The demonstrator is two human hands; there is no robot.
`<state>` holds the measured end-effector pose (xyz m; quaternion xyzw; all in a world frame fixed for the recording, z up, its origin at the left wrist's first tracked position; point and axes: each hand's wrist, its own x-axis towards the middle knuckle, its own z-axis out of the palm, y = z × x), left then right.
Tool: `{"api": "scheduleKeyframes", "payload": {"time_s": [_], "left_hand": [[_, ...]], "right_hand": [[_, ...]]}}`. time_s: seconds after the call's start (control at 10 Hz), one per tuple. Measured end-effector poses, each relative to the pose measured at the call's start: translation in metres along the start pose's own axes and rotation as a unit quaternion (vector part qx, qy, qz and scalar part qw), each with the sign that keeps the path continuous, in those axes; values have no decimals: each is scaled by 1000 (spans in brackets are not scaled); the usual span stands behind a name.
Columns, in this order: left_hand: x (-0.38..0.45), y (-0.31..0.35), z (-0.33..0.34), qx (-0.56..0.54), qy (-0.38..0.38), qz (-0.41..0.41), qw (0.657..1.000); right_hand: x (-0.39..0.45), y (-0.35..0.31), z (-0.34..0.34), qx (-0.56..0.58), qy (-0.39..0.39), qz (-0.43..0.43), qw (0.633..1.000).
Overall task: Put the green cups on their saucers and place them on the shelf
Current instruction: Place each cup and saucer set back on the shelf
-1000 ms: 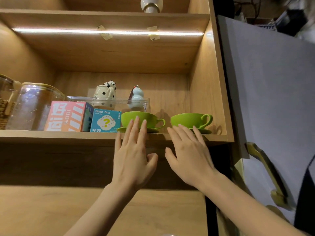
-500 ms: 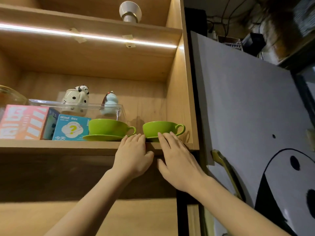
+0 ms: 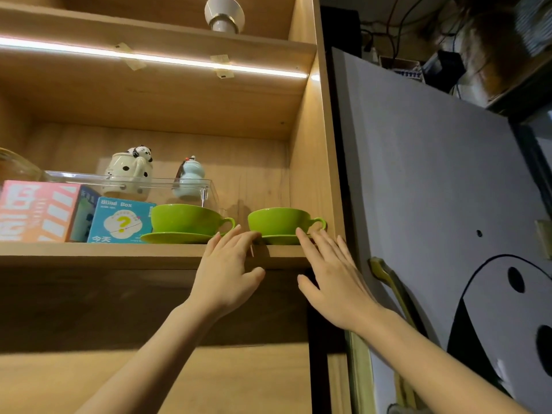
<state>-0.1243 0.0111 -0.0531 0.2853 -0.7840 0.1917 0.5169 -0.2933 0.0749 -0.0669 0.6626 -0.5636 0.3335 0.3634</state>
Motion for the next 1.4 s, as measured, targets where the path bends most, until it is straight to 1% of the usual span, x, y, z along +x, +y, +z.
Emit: {"api": "scheduleKeyframes", "payload": {"time_s": [0.2,0.4,0.5,0.8,0.9,1.0,1.1,1.2,1.3,1.4], "left_hand": [[-8,-2,4,65,28,29,997],[-11,-4,8,92,44,39,994],[-11,-5,6,106,36,48,993],[-12,-3,4,112,2,29,993],[-11,-2,1,117,-19,25,993],[-9,-1,-6,110,-58,18,992],[-4,1,-17,114,-130,9,985],[2,5,-33,95,-207,-14,973],[0,10,-50,4,-254,-78,964],[-1,18,-73,-56,-247,-103,962]], "right_hand": [[-1,3,4,-19,4,-7,1000],[1,2,6,-8,9,0,1000],[2,0,5,-3,7,7,1000],[4,-4,2,-2,-15,27,1000],[4,-7,-1,16,-13,35,999],[5,-9,-4,38,-17,39,998],[3,-11,-8,37,-51,45,997],[2,-14,-17,35,-93,65,993],[3,-17,-27,20,-160,80,984],[7,-22,-50,49,-197,103,974]]}}
